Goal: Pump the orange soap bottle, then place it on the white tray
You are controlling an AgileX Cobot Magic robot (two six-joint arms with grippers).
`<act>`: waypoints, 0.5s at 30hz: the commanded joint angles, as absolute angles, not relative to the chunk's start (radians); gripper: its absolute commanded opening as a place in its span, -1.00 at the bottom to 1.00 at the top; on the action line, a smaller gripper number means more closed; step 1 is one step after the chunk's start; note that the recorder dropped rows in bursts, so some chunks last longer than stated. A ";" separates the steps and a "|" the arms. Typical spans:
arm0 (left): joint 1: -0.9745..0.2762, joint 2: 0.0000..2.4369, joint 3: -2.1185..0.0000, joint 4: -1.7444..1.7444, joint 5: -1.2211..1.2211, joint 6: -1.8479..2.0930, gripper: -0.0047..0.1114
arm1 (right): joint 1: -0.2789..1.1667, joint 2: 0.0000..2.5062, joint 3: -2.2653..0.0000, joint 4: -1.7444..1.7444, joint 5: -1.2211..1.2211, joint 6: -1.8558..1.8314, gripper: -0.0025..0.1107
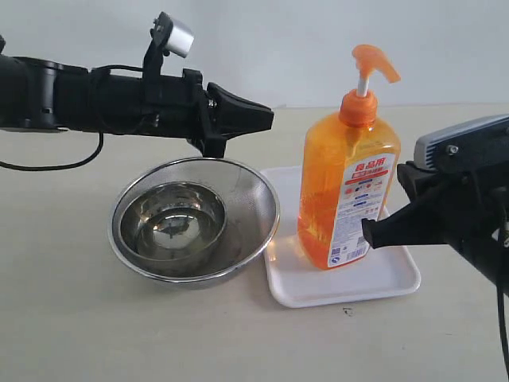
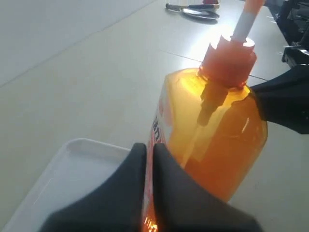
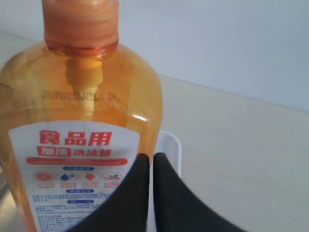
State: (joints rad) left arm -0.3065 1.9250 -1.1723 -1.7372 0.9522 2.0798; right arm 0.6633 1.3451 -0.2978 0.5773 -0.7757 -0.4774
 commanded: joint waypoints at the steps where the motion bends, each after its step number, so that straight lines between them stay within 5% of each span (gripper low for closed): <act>1: -0.314 1.968 -1.215 -1.744 1.006 2.071 -0.84 | 0.657 1.350 -0.302 0.566 -0.786 -0.457 -0.96; 15: -0.404 2.051 -1.321 -1.744 0.913 2.075 -0.84 | 0.657 1.350 -0.302 0.556 -0.763 -0.451 -0.96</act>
State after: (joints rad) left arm -0.3977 2.0491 -1.3125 -1.7372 0.9332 2.0779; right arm 0.6633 1.3472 -0.2978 0.5668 -0.7618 -0.4558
